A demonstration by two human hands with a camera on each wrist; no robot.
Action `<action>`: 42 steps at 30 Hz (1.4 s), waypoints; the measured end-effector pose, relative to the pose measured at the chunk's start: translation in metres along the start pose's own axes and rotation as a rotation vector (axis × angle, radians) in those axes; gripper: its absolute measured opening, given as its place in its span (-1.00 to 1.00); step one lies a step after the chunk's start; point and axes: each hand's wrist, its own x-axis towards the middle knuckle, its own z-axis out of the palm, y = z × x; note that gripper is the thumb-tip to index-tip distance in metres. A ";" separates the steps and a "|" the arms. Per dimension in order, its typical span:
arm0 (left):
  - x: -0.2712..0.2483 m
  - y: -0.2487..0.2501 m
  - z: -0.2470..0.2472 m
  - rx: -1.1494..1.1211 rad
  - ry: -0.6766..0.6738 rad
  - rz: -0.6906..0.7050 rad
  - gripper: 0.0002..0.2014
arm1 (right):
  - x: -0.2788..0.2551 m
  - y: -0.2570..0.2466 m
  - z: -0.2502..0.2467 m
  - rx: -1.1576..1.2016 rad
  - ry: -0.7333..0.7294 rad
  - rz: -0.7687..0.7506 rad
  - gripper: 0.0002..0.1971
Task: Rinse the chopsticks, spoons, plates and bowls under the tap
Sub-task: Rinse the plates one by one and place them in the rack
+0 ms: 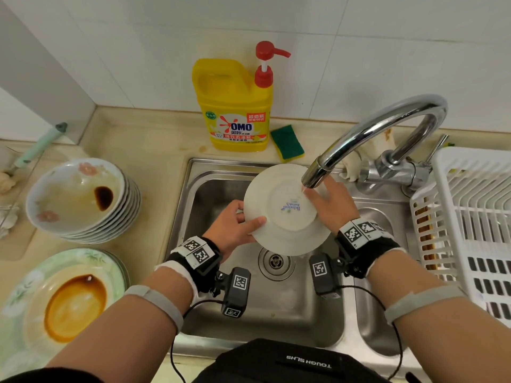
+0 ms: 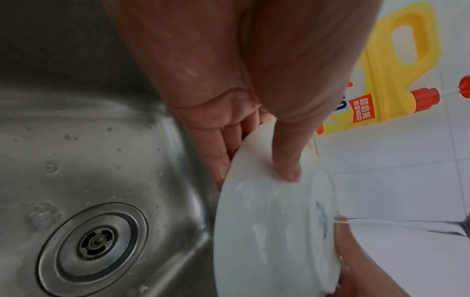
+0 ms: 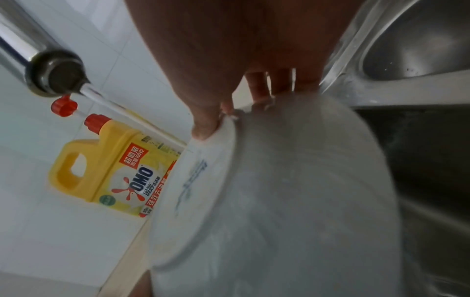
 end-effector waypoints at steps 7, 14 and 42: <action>0.004 0.001 -0.003 -0.016 0.006 -0.001 -0.52 | -0.015 0.010 -0.001 -0.094 -0.194 -0.083 0.28; 0.003 0.009 0.003 -0.066 -0.041 -0.032 -0.67 | -0.012 0.010 0.016 0.013 -0.026 0.030 0.24; -0.001 0.016 -0.002 -0.070 -0.117 -0.045 -0.58 | -0.007 -0.010 0.027 0.013 -0.076 -0.061 -0.43</action>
